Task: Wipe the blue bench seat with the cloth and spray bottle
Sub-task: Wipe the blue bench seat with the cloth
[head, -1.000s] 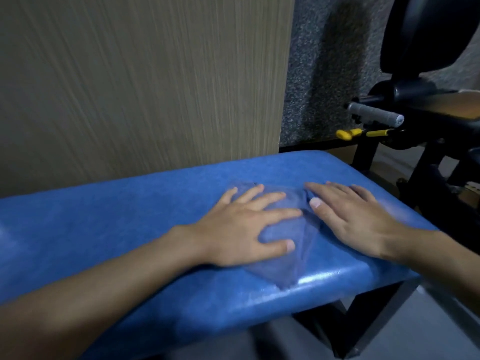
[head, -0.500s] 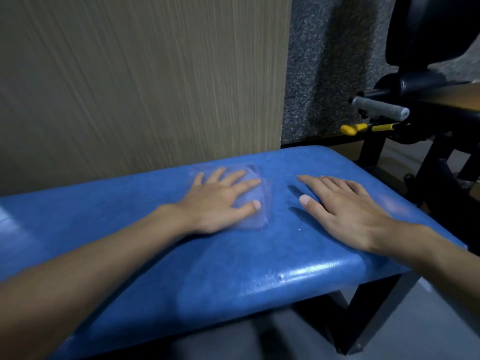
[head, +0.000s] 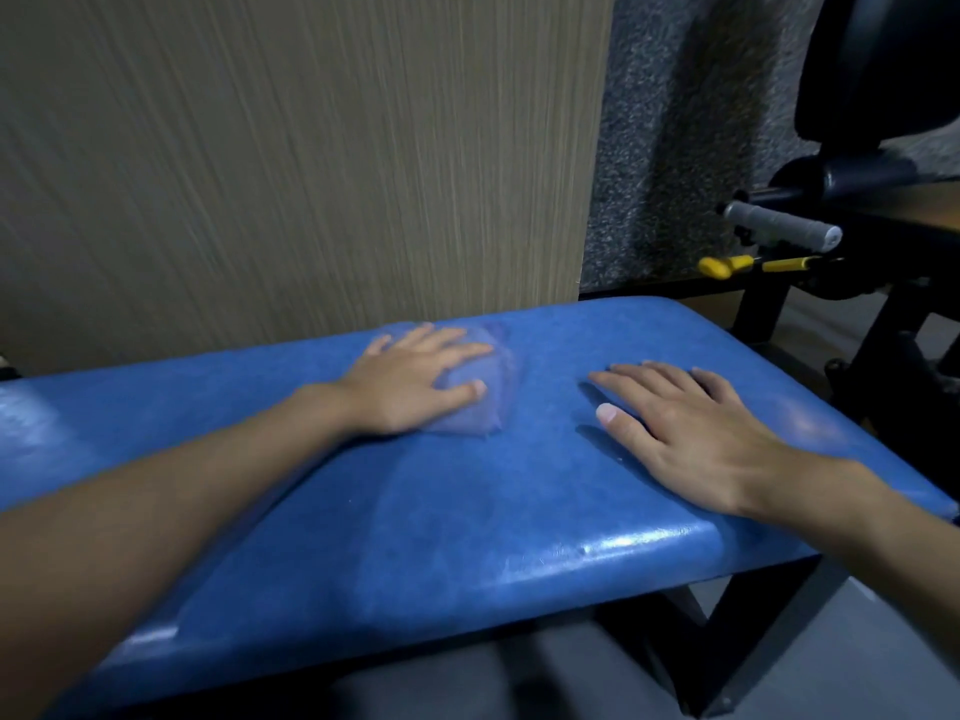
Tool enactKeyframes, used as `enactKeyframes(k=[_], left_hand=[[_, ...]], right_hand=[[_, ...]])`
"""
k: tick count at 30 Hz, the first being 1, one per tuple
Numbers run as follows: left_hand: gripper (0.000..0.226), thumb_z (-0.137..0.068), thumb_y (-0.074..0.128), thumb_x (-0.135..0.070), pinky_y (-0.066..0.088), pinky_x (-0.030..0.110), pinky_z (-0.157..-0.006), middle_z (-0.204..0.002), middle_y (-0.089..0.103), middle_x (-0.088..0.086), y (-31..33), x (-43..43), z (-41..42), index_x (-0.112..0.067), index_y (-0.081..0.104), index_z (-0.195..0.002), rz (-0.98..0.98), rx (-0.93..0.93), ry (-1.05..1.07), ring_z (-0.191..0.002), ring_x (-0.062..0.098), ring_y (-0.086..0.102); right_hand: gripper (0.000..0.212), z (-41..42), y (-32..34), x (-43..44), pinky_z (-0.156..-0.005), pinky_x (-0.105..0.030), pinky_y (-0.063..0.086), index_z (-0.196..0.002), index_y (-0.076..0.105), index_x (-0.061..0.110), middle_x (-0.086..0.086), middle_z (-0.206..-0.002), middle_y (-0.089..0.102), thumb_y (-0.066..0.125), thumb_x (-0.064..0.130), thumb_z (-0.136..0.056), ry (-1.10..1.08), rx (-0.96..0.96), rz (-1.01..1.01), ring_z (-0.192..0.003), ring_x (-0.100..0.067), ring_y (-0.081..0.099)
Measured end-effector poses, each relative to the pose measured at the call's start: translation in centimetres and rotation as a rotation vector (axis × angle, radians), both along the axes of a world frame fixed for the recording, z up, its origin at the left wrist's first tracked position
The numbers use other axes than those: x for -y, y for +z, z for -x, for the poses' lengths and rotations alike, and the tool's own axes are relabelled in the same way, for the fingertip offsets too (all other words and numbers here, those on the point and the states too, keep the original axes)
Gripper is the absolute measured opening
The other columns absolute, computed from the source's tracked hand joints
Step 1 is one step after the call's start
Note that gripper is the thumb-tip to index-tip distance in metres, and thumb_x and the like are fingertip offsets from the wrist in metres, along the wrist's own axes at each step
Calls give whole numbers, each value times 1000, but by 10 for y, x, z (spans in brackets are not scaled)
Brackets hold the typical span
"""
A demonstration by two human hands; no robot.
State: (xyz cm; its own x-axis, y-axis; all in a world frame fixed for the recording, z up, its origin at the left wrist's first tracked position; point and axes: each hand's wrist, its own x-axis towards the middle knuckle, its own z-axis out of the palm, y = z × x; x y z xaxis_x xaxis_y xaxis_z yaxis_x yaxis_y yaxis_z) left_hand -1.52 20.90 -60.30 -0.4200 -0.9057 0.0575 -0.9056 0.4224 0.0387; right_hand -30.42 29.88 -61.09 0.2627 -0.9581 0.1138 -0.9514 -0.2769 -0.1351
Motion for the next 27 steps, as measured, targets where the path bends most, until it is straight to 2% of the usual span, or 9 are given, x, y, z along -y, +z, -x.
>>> enactKeyframes(k=[3, 7, 10, 13, 16, 18, 22, 24, 27], left_hand=[[74, -79, 15, -79, 21, 56, -113, -159, 26, -15, 4, 44, -40, -51, 26, -147, 8, 35, 245, -145, 17, 23], [58, -93, 25, -69, 14, 60, -114, -161, 20, -15, -3, 43, -34, -51, 23, -148, -12, 52, 276, -149, 21, 15], [70, -82, 15, -79, 8, 58, -117, -162, 13, -18, 1, 1, -7, -56, 16, -148, -65, 56, 142, -150, 19, 6], [75, -75, 5, -79, 4, 57, -118, -163, 2, -20, 6, -63, 28, -58, 2, -147, -46, 124, -143, -151, 19, -1], [71, -82, 11, -74, -3, 54, -118, -163, -5, -20, 5, -116, 51, -55, -2, -148, -12, 166, -390, -150, 19, -11], [67, -84, 16, -72, -4, 52, -119, -163, -5, -21, 7, -121, 49, -57, -1, -147, -13, 133, -424, -150, 16, -13], [69, -79, 14, -77, 1, 50, -120, -161, -1, -25, 6, -71, 28, -59, 5, -146, -30, 74, -315, -151, 13, -5], [72, -75, 10, -81, 5, 51, -120, -161, 5, -26, 2, -33, 10, -61, 11, -145, -36, 32, -205, -151, 11, 0], [78, -71, 10, -82, 17, 52, -118, -160, 23, -19, -1, 28, -31, -58, 23, -145, 27, -11, -3, -148, 13, 17]], right_hand=[[82, -1, 1, 1, -118, -43, 7, -146, 20, 45, 19, -156, 20, -11, 73, -75, -12, 1, 8, -145, -7, 9], [76, -3, 0, 1, -118, -45, 7, -145, 19, 45, 18, -154, 21, -7, 72, -79, -10, -17, 2, -143, -7, 10], [78, -2, 0, 2, -117, -45, 8, -145, 18, 45, 18, -153, 22, -9, 72, -77, -8, -10, 4, -143, -7, 12], [80, -1, 1, 1, -118, -44, 8, -146, 18, 44, 19, -152, 25, -9, 71, -76, -11, 15, 8, -143, -7, 14], [83, 0, 1, 2, -117, -43, 9, -148, 17, 42, 18, -153, 27, -8, 72, -75, -18, 47, 3, -143, -6, 16], [85, 0, 4, 2, -117, -43, 8, -149, 16, 41, 16, -153, 30, -9, 73, -75, -26, 79, -4, -143, -7, 18], [86, -15, 13, -5, -119, -46, 6, -148, 21, 39, 16, -153, 30, -9, 73, -75, -2, 80, 11, -143, -7, 18], [85, -28, 12, -9, -119, -47, 4, -147, 19, 42, 19, -156, 22, -10, 73, -74, 36, 23, -21, -145, -7, 11], [83, -37, 4, -8, -119, -47, 2, -147, 15, 46, 19, -160, 9, -11, 75, -74, 58, -47, -59, -147, -9, 2]])
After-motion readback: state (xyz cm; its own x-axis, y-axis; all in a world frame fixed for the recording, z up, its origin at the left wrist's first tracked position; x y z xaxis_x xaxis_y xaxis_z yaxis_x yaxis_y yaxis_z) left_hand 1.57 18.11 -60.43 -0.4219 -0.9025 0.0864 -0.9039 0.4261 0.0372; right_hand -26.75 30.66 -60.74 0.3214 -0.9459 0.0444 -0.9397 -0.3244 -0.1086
